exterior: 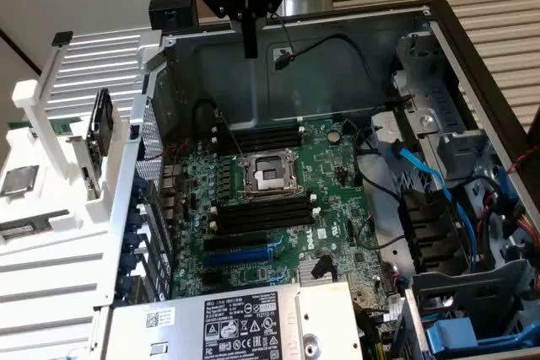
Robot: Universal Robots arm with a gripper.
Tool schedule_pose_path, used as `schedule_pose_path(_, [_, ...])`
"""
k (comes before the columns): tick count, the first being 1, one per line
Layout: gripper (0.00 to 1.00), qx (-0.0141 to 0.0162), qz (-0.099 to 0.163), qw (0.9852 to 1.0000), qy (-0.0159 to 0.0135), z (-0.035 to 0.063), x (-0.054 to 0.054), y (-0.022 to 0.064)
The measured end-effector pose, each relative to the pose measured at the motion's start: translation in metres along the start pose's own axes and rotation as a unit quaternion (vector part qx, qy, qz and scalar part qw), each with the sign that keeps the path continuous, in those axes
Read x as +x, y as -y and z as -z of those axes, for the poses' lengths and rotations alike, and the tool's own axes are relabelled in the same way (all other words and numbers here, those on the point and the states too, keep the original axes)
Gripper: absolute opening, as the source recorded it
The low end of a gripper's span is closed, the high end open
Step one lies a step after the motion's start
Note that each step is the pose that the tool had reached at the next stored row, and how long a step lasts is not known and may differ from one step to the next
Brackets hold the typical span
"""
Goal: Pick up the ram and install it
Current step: 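Reach for the ram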
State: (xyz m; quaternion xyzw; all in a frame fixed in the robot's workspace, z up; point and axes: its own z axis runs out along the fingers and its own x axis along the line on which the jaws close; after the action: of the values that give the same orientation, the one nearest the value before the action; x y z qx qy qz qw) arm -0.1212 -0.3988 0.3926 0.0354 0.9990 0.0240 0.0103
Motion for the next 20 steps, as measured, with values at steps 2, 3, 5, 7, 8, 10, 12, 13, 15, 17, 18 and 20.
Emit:
schedule_pose_path(2, [0.1, 0.0, 0.0, 1.0, 0.0, 0.0, 0.0, 0.0])
schedule_pose_path(3, [0.1, 0.0, 0.0, 1.0, 0.0, 0.0, 0.0, 0.0])
schedule_pose_path(5, [0.1, 0.0, 0.0, 1.0, 0.0, 0.0, 0.0001, 0.0])
schedule_pose_path(7, [0.1, 0.0, 0.0, 1.0, 0.0, 0.0001, 0.0011, 0.0001])
schedule_pose_path(8, [0.1, 0.0001, 0.0, 1.0, 0.0, 0.0002, 0.0016, 0.0001])
schedule_pose_path(10, [0.1, 0.0, 0.0, 1.0, 0.0005, 0.0012, 0.0023, 0.0001])
schedule_pose_path(12, [0.1, -0.0001, 0.0, 1.0, 0.0011, 0.0019, 0.003, 0.0001])
schedule_pose_path(13, [0.1, -0.0001, 0.0, 1.0, 0.0012, 0.002, 0.003, 0.0001])
schedule_pose_path(15, [0.1, -0.0002, 0.0, 1.0, 0.0013, 0.002, 0.0031, 0.0001])
schedule_pose_path(17, [0.1, -0.0004, 0.0, 1.0, 0.0012, 0.0024, 0.0031, 0.0002])
schedule_pose_path(18, [0.1, -0.0006, 0.0, 1.0, 0.0012, 0.0026, 0.0032, 0.0001])
schedule_pose_path(20, [0.1, -0.0006, 0.0, 1.0, 0.0013, 0.003, 0.0032, 0.0002])
